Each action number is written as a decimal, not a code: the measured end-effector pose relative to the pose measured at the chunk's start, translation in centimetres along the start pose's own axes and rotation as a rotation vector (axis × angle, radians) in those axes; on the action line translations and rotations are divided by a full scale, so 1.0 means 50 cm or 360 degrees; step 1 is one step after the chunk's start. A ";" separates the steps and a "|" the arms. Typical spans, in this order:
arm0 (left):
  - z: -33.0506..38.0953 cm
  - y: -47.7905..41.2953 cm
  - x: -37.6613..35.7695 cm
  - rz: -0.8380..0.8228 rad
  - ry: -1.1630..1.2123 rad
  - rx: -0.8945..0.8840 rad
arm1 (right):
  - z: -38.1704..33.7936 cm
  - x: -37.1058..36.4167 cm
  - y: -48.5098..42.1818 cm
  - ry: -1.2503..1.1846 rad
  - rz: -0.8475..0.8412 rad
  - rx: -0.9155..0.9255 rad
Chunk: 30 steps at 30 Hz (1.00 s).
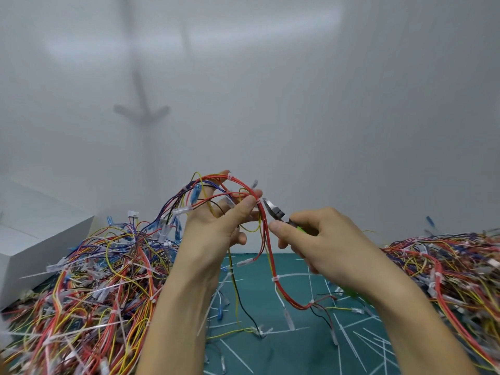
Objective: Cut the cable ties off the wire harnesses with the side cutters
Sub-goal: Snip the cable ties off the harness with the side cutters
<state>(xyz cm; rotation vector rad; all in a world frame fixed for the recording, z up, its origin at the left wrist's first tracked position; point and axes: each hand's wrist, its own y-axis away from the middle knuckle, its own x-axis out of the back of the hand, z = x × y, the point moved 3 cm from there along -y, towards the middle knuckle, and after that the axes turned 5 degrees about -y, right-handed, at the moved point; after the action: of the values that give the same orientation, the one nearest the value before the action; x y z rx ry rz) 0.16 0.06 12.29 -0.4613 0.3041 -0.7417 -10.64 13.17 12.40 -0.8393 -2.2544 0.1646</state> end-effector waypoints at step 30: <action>-0.003 0.003 -0.005 0.0003 -0.0100 -0.0007 | 0.008 -0.008 -0.005 -0.0099 -0.0012 0.0047</action>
<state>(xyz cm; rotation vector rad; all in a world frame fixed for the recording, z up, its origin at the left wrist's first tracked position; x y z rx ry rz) 0.00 0.28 12.09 -0.4873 0.2474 -0.7234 -10.84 12.81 11.96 -0.8203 -2.3070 0.2224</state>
